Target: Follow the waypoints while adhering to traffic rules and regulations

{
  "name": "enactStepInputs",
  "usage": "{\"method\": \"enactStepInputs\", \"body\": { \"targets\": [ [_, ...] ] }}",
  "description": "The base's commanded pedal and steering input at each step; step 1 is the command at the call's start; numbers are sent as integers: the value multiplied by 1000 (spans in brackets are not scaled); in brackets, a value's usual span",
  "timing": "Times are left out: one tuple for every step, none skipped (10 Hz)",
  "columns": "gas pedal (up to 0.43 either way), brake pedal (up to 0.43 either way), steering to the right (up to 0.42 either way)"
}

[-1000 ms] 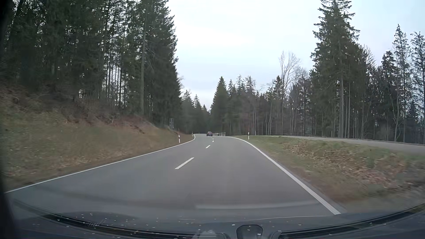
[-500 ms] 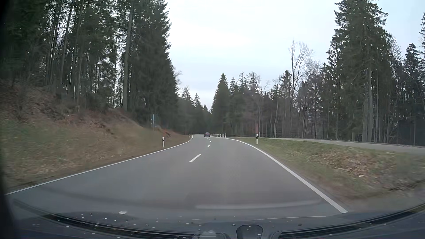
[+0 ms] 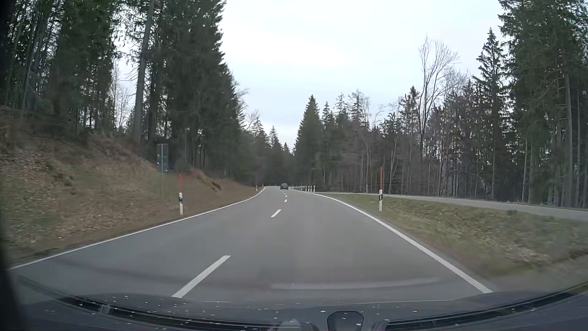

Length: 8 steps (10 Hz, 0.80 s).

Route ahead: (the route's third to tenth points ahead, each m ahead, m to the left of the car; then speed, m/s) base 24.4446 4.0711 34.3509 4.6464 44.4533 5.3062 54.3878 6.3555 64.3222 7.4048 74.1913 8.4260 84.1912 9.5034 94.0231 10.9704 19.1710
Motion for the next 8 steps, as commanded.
{"method": "enactStepInputs", "body": {
  "targets": [
    [79,0,-4],
    [79,0,-5],
    [98,0,-6],
    [130,0,-8],
    [138,0,-9],
    [150,0,-10],
    [150,0,-10],
    [150,0,-11]
  ]
}}
